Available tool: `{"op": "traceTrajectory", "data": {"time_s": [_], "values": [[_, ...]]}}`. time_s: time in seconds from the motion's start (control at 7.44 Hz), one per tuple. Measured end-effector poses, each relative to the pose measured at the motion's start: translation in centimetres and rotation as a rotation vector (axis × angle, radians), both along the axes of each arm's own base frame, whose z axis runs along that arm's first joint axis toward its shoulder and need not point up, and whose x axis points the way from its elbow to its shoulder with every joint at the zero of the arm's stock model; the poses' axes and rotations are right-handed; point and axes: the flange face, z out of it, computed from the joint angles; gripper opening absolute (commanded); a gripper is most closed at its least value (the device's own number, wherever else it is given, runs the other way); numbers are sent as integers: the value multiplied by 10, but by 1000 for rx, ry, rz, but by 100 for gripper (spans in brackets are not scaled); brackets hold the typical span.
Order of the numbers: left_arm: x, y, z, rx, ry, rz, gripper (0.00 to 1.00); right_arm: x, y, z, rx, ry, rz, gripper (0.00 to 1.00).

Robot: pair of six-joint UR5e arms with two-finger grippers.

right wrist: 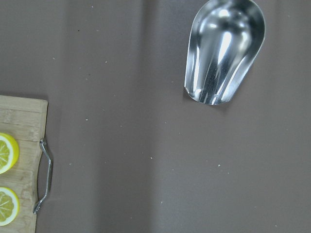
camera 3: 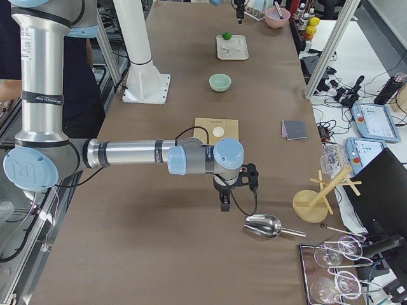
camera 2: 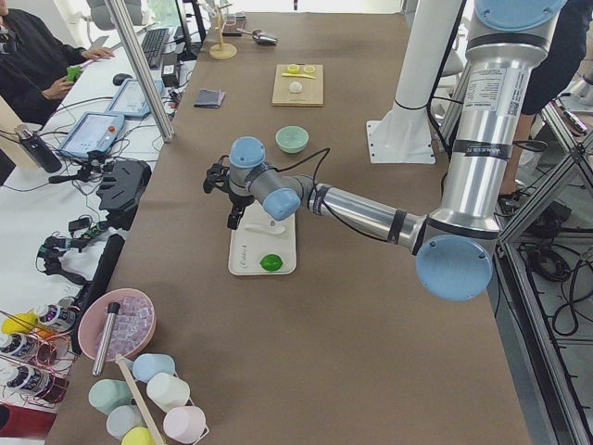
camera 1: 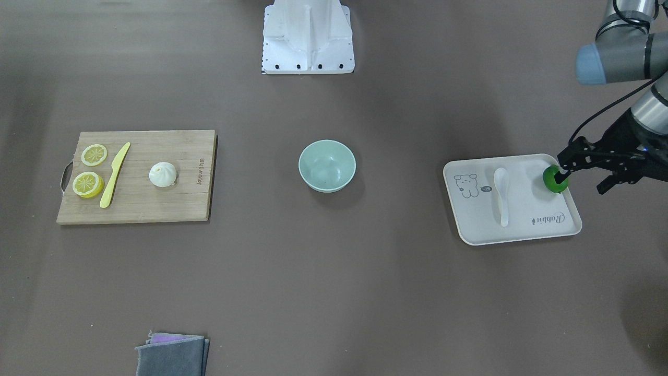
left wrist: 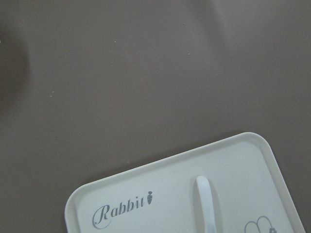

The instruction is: Put spoon and bun in bowl

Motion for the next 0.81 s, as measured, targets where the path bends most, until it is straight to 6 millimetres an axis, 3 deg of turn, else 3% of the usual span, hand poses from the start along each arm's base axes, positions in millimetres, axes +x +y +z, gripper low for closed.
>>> {"op": "traceTrajectory", "data": {"time_s": [0.4,0.81], "values": [[86,9,6,-50,-61,-36,98,-16,-10,-18,-9,-66,-2,100],[136,2,23,-84,-83,-14,93,-55,-43,-59,-28,-104,-3,100]]}}
